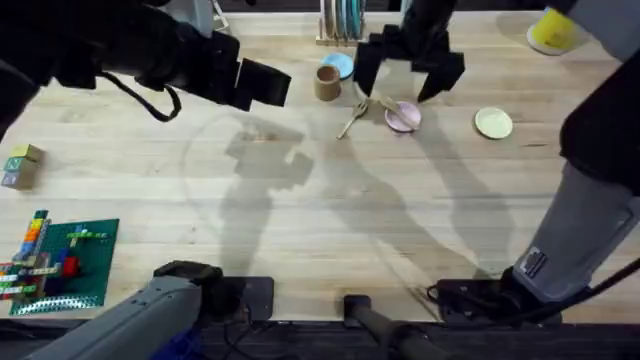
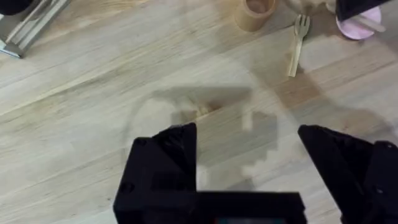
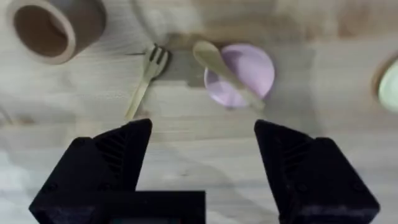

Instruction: Pick up a utensil and set it on the pink plate, then put the other utensil in the container.

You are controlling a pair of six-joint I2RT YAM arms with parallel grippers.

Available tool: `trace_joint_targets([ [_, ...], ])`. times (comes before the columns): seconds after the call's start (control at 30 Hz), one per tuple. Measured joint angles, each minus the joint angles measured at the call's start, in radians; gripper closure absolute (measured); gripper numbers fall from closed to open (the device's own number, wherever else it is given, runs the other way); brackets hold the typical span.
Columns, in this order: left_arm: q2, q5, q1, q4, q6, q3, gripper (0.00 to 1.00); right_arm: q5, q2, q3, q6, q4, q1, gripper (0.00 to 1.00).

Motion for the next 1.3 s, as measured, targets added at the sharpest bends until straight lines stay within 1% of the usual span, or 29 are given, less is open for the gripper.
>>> trace_joint_targets([
  [0.13,0.0,0.0,0.0,0.0,0.0,0.0,0.007,0.048,0.0,0.0,0.186,0.004,0.086,0.004],
  [0.27,0.0,0.0,0.0,0.0,0.0,0.0,0.007,0.067,0.0,0.0,0.338,0.039,0.163,0.004],
  [0.37,0.0,0.0,0.0,0.0,0.0,0.0,0.007,0.072,0.0,0.0,0.437,0.053,0.195,0.003],
  [0.5,0.0,0.0,0.0,0.0,0.0,0.0,0.007,0.078,0.01,0.002,0.529,0.056,0.2,0.003],
  [0.67,0.0,0.0,0.0,0.0,0.0,0.0,0.007,0.083,0.075,0.003,0.574,0.059,0.199,0.005],
  [0.87,0.0,0.0,0.0,0.0,0.0,0.0,0.007,0.083,0.147,0.003,0.596,0.099,0.199,0.015],
  [1.2,0.0,0.0,0.0,0.0,0.0,0.0,0.007,0.095,0.193,0.003,0.612,0.134,0.199,0.11],
  [1.3,0.0,0.0,0.0,0.0,0.0,0.0,0.007,0.111,0.196,0.003,0.616,0.139,0.199,0.12],
])
